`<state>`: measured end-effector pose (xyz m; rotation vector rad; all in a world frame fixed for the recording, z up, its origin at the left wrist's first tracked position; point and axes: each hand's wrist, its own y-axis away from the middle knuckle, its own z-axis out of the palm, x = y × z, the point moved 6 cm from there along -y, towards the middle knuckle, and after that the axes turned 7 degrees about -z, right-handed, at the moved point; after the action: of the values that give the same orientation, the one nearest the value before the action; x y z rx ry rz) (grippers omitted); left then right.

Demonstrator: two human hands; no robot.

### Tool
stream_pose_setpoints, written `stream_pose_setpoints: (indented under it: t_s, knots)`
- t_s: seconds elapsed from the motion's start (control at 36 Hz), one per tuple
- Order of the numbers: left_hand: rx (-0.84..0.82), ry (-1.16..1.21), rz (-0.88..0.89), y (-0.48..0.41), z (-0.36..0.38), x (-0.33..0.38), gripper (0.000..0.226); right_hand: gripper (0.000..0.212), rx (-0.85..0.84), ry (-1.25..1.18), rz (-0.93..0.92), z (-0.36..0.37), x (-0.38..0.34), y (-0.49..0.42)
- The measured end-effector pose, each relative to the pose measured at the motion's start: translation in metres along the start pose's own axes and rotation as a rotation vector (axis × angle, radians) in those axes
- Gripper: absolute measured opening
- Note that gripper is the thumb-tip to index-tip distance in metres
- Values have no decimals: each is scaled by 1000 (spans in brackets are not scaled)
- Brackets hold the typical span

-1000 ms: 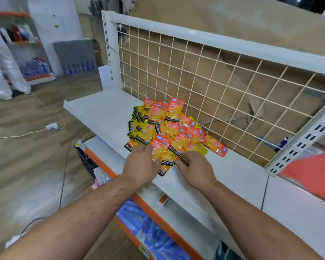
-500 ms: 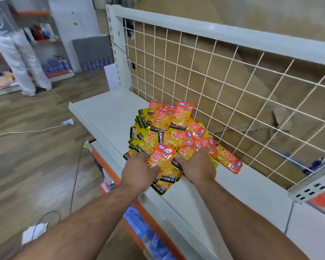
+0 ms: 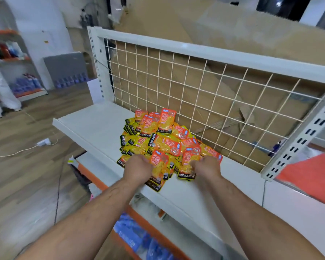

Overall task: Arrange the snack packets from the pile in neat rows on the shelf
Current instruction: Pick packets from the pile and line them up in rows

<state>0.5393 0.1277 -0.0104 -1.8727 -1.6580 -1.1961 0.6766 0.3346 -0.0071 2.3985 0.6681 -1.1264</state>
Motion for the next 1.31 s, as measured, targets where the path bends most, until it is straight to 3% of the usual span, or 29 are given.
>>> stream_pose_setpoints:
  t_s: [0.17,0.28,0.36,0.58,0.89,1.17,1.31]
  knots:
    - [-144,141,20,32,6,5,16,37,-1,-183,-8,-24,19,48]
    - [-258,182,28,60,27,-3,25,35,-3,-291,29,-37,43,93]
    - [-375,188,59,81,49,-4,16,37,9,-309,54,-51,61,124]
    - [-622,71,140,162,103,-7,21,37,170,-258,111,-102,122,209]
    - [-796,17,239,292,175,22,16,31,330,-317,170,-202,205,298]
    - [-819,22,241,448,255,40,28,33,412,-335,212,-324,306,389]
    - [-823,30,220,506,291,50,18,32,439,-363,225,-382,352,419]
